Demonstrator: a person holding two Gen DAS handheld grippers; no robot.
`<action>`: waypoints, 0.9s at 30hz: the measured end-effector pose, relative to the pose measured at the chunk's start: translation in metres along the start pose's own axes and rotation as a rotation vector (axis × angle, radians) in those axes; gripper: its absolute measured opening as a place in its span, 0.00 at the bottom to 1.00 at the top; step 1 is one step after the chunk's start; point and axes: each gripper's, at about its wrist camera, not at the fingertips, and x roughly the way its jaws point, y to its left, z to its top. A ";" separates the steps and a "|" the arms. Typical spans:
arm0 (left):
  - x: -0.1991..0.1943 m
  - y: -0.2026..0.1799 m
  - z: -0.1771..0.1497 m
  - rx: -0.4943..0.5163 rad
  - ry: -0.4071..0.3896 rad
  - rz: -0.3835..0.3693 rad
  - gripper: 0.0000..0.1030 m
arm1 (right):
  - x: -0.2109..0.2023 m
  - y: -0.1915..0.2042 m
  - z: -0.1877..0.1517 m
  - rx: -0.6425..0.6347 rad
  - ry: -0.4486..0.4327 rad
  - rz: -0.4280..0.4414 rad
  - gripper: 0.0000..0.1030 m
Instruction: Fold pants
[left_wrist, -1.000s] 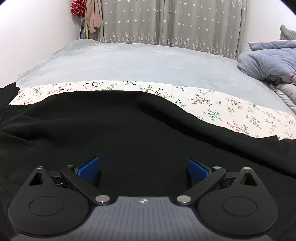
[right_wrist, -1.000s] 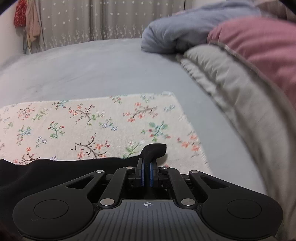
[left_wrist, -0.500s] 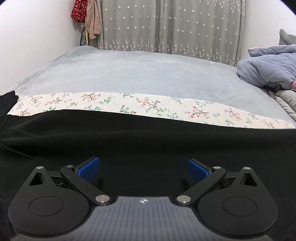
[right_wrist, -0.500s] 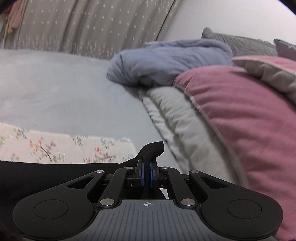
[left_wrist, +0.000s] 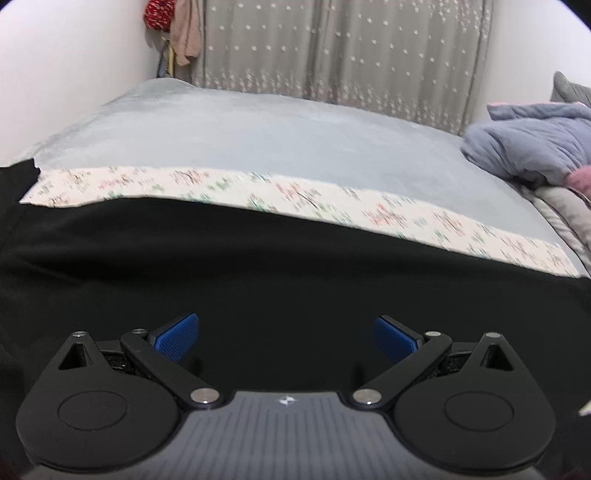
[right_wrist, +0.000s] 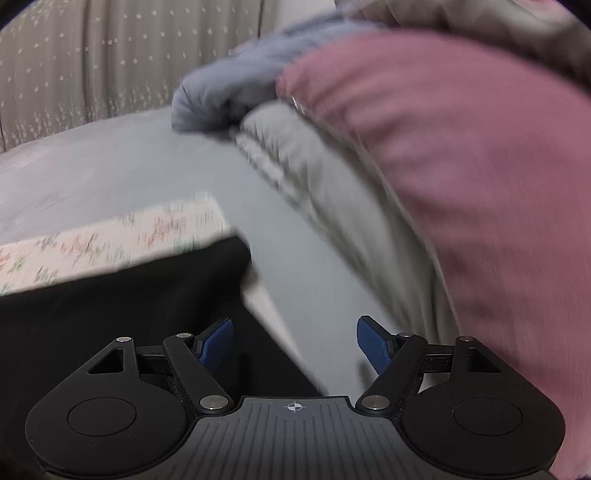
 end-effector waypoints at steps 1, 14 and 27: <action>-0.002 -0.002 -0.003 0.008 0.002 -0.001 1.00 | 0.000 -0.004 -0.007 0.026 0.019 0.017 0.68; -0.009 0.004 -0.017 0.028 0.014 0.018 1.00 | -0.023 0.003 -0.022 -0.049 -0.087 -0.116 0.05; -0.030 0.057 -0.020 0.010 0.009 0.071 1.00 | -0.007 0.045 -0.049 -0.260 -0.100 -0.348 0.13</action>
